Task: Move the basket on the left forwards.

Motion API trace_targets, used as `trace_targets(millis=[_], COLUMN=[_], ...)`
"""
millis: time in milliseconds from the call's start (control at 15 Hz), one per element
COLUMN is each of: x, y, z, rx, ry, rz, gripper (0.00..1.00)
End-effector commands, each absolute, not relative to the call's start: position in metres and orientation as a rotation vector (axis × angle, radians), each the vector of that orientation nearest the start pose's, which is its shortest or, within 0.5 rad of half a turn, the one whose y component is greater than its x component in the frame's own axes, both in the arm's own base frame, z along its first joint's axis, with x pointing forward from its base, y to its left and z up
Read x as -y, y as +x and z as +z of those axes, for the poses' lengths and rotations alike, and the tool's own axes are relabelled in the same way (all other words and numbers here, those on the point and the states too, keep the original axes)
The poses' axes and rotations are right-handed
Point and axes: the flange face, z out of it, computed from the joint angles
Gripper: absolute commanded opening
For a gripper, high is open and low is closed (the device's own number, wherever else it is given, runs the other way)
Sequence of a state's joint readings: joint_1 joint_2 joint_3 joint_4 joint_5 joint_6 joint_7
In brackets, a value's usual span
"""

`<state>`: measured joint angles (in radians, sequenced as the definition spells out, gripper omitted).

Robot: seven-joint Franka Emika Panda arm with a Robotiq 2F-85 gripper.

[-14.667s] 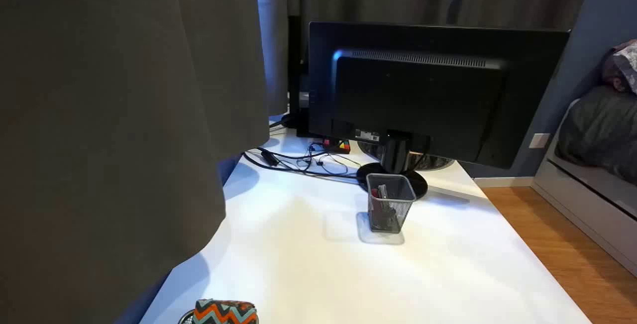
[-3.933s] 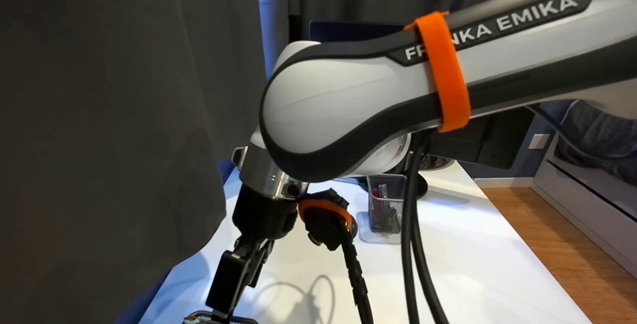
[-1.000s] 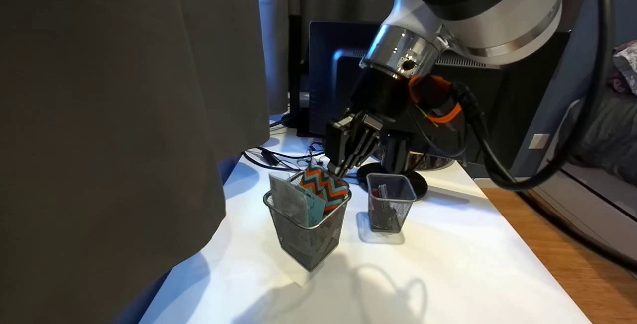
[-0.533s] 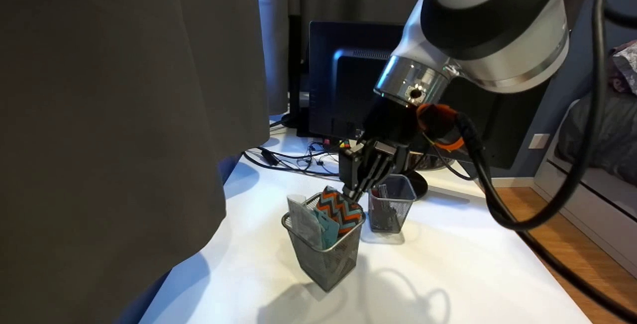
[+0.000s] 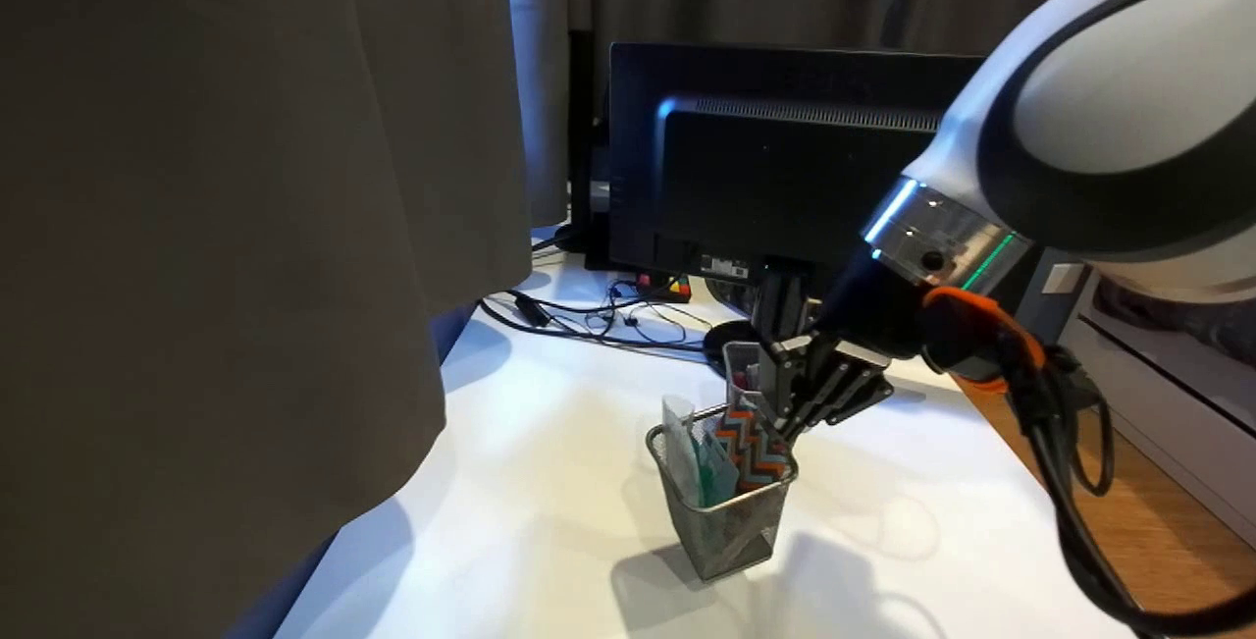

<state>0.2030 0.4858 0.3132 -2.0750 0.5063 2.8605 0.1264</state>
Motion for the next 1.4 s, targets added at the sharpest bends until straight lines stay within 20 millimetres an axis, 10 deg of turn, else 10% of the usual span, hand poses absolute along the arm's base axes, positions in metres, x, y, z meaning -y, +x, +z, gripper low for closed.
trace_targets(millis=[0,133,1333], x=[-0.234,-0.247,-0.231], y=[0.495,0.517,0.514], z=[0.255,0.239,0.203], rx=[-0.441,-0.384,-0.617], ry=[-2.690,-2.695,-2.722], rz=[-0.332,-0.306,-0.444], gripper=[0.01,0.06,0.01])
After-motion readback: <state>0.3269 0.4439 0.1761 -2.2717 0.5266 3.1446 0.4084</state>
